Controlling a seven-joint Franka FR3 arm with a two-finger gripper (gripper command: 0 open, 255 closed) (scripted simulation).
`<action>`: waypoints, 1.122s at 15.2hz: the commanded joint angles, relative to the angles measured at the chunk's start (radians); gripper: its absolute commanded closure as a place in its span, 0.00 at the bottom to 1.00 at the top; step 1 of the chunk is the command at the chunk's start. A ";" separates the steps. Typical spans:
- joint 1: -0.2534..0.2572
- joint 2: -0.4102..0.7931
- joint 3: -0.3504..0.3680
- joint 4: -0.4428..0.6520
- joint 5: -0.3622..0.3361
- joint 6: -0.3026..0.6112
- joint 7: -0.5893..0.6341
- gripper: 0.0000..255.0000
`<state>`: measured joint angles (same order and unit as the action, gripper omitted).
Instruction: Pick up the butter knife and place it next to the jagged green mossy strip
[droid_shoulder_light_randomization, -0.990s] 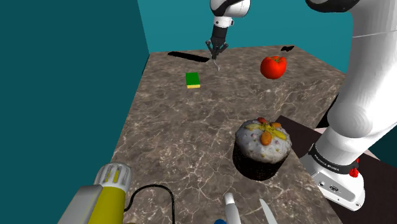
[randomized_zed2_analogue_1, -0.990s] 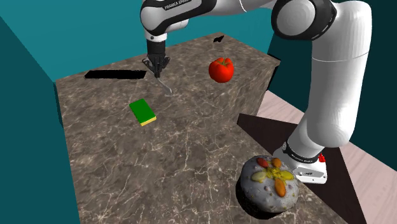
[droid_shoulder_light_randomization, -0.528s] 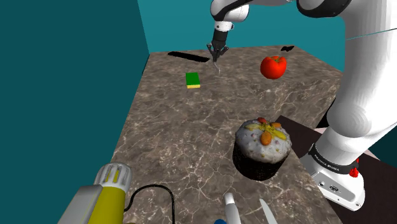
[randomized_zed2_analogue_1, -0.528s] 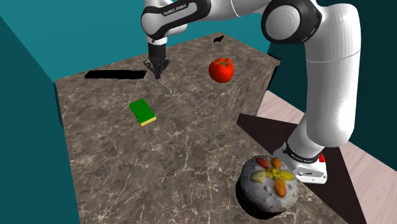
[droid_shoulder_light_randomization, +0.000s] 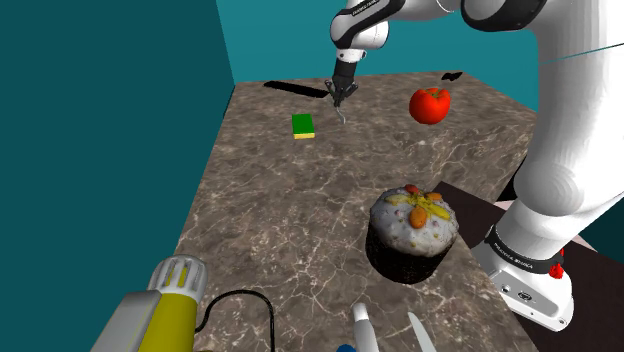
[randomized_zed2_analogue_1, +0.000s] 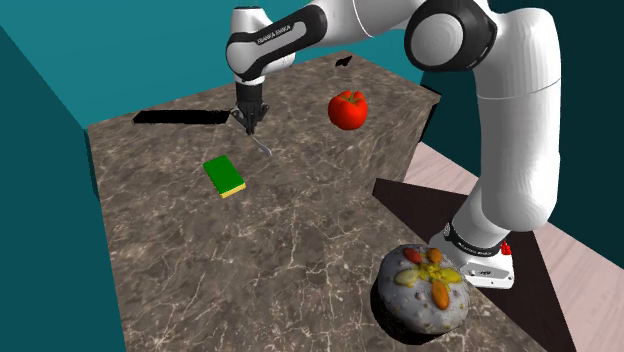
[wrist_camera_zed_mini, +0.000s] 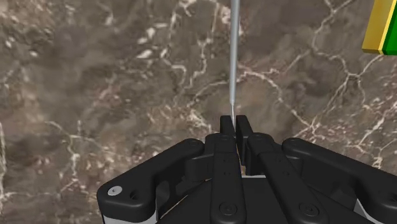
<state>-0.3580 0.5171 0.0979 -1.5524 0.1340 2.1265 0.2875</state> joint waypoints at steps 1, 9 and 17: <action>0.000 0.006 0.000 -0.003 0.000 0.005 0.000 1.00; 0.000 0.006 0.000 -0.002 0.000 0.003 0.000 0.00; -0.011 -0.045 -0.003 0.045 -0.001 -0.096 0.001 0.00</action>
<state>-0.3666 0.4842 0.0956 -1.5167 0.1335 2.0536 0.2879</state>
